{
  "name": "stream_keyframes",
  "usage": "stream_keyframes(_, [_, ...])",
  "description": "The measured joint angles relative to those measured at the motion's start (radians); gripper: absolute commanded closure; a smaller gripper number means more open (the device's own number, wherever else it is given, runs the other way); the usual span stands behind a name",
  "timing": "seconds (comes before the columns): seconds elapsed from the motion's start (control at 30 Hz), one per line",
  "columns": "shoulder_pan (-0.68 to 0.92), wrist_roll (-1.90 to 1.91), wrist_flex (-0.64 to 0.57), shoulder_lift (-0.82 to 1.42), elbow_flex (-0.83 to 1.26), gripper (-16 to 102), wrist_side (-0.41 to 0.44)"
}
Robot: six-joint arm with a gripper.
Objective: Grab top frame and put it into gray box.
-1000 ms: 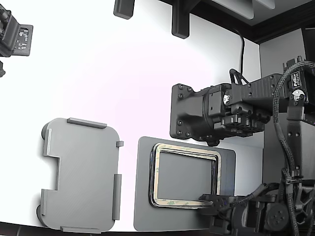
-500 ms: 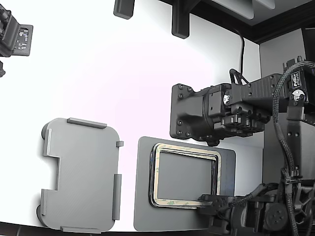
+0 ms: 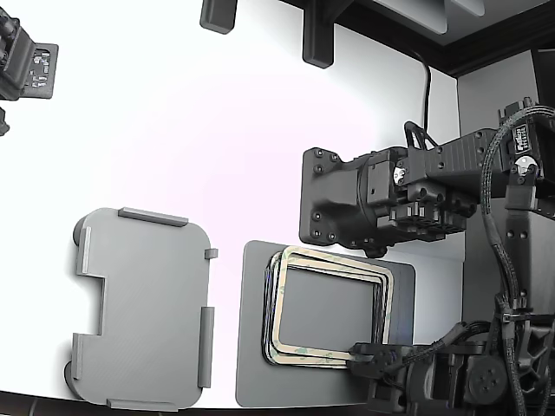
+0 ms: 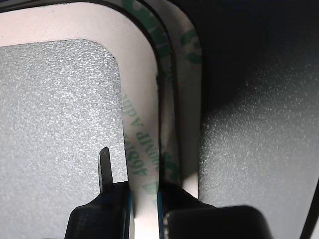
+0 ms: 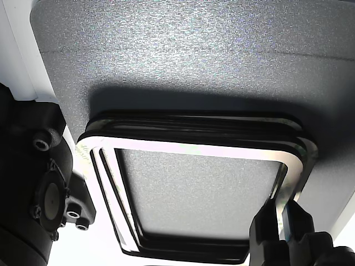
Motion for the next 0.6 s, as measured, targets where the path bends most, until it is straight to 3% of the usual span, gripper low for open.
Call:
stream_keyframes(0.3, [0.000, -0.011, 0.115, 0.003, -0.126, 96, 0.041])
stream_keyframes(0.6, [-0.058, 0.298, 0.201, 0.023, -0.319, 97, 0.230])
